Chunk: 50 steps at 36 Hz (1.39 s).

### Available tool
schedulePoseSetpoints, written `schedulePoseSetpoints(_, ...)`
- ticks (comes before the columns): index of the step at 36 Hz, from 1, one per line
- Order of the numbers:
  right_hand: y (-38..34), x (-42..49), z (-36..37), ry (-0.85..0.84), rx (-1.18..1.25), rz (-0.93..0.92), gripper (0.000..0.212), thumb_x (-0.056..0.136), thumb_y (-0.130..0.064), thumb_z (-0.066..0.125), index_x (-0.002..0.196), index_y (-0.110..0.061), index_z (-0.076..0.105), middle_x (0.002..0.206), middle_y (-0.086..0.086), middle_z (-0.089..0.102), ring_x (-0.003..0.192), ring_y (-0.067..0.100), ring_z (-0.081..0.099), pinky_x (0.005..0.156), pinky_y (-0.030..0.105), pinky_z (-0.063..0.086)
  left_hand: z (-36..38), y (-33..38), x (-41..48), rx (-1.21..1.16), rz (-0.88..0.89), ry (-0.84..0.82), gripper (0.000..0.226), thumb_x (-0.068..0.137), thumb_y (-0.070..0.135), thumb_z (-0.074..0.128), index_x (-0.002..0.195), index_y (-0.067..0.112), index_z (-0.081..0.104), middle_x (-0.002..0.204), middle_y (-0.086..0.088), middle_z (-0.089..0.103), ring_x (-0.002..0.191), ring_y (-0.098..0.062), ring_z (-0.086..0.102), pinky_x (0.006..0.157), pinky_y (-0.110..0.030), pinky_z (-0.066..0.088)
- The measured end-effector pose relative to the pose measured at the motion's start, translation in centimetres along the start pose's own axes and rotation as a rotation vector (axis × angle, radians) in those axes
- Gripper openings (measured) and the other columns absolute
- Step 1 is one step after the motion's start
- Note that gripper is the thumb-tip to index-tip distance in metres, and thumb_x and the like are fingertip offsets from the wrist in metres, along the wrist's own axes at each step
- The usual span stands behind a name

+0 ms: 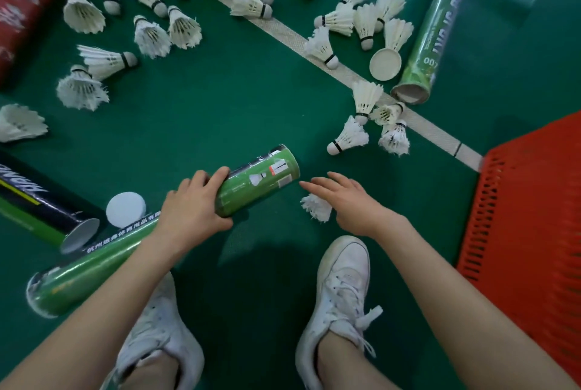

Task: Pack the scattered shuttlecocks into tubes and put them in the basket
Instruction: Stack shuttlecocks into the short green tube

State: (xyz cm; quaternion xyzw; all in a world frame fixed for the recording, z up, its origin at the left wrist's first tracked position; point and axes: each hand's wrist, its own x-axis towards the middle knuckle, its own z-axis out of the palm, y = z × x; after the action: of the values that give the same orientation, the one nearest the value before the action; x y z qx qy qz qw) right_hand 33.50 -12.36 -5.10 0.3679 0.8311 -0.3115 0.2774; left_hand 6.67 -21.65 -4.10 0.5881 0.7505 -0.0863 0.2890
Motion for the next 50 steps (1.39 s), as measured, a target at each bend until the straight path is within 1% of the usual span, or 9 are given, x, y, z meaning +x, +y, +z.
schedulePoseSetpoints(7,-0.1,2.3,0.8,0.150,0.025,-0.107,0.058,0.088,-0.007,0.054,0.141,-0.026,0.040,0.139,-0.002,0.046,0.129,0.023,0.039,0.106,0.036,0.029,-0.6,-0.1,0.2,-0.006,-0.012,0.038,0.087,0.067,0.043,0.072,0.140,0.033,0.025,0.118,-0.002,0.045,0.107,-0.026,0.047,0.082,-0.038,0.043)
schedulePoseSetpoints(11,-0.9,3.3,0.0,0.294,0.349,-0.034,0.051,0.085,-0.015,0.064,0.132,-0.020,0.043,0.129,-0.002,0.049,0.110,0.022,0.053,0.092,0.042,0.046,-1.1,-0.7,0.0,-0.022,-0.038,0.065,0.088,0.068,0.043,0.072,0.141,0.032,0.025,0.117,-0.002,0.045,0.106,-0.026,0.047,0.081,-0.038,0.043)
schedulePoseSetpoints(19,-3.5,5.0,-5.4,0.738,0.823,-0.025,0.070,0.085,-0.008,0.062,0.135,-0.046,0.031,0.110,0.001,0.039,0.076,0.011,0.045,0.079,0.019,0.044,-2.4,-2.6,-0.6,-0.185,-0.118,0.143,0.089,0.066,0.042,0.074,0.141,0.030,0.027,0.113,-0.002,0.046,0.103,-0.027,0.049,0.079,-0.040,0.047)
schedulePoseSetpoints(24,-5.5,6.5,-8.3,0.906,1.105,0.030,0.033,0.083,-0.019,0.066,0.104,-0.039,0.052,0.115,-0.004,0.039,0.102,0.015,0.052,0.092,0.028,0.046,-3.6,-3.4,-1.1,-0.236,-0.113,0.183,0.085,0.067,0.042,0.073,0.138,0.035,0.027,0.110,0.004,0.044,0.101,-0.022,0.048,0.072,-0.033,0.043)
schedulePoseSetpoints(30,-8.3,8.7,-10.6,0.752,1.645,-0.079,0.026,0.086,-0.004,0.063,0.106,-0.020,0.055,0.099,0.005,0.062,0.090,0.016,0.062,0.093,0.043,0.052,-4.8,-3.9,-1.2,-0.246,-0.099,0.191,0.088,0.068,0.043,0.072,0.141,0.037,0.023,0.116,0.007,0.043,0.105,-0.019,0.048,0.080,-0.034,0.046)
schedulePoseSetpoints(35,-10.3,9.1,-10.6,0.570,1.417,-0.125,0.044,0.085,-0.028,0.059,0.128,-0.029,0.049,0.123,0.004,0.059,0.110,0.018,0.059,0.104,0.041,0.044,-5.3,-4.3,-0.9,-0.288,-0.080,0.228,0.087,0.069,0.043,0.072,0.141,0.037,0.023,0.117,0.007,0.043,0.106,-0.017,0.047,0.080,-0.033,0.044)
schedulePoseSetpoints(39,-11.0,8.7,-10.3,0.505,1.196,-0.144,0.063,0.090,-0.053,0.033,0.147,-0.027,0.031,0.153,-0.010,0.031,0.142,0.003,0.022,0.119,0.032,0.015,-5.4,-4.4,-0.8,-0.317,-0.073,0.260,0.086,0.069,0.042,0.072,0.141,0.037,0.025,0.118,0.007,0.044,0.107,-0.018,0.047,0.078,-0.031,0.041)
schedulePoseSetpoints(46,-11.0,7.4,-10.3,0.478,1.173,-0.277,0.064,0.090,-0.062,0.019,0.146,-0.034,0.031,0.151,-0.021,0.028,0.131,-0.020,0.023,0.096,-0.006,0.018,-5.3,-4.0,-0.8,-0.334,-0.060,0.270,0.086,0.067,0.042,0.073,0.139,0.037,0.027,0.116,0.008,0.044,0.105,-0.019,0.048,0.080,-0.033,0.043)
schedulePoseSetpoints(50,-9.9,7.7,-9.1,0.358,1.205,-0.256,0.060,0.085,-0.077,0.018,0.138,-0.054,0.036,0.153,-0.018,0.029,0.140,-0.006,0.019,0.117,0.022,0.011,-5.2,-3.2,-0.4,-0.318,-0.057,0.258,0.086,0.067,0.042,0.073,0.140,0.036,0.028,0.116,0.007,0.044,0.106,-0.019,0.047,0.079,-0.033,0.042)
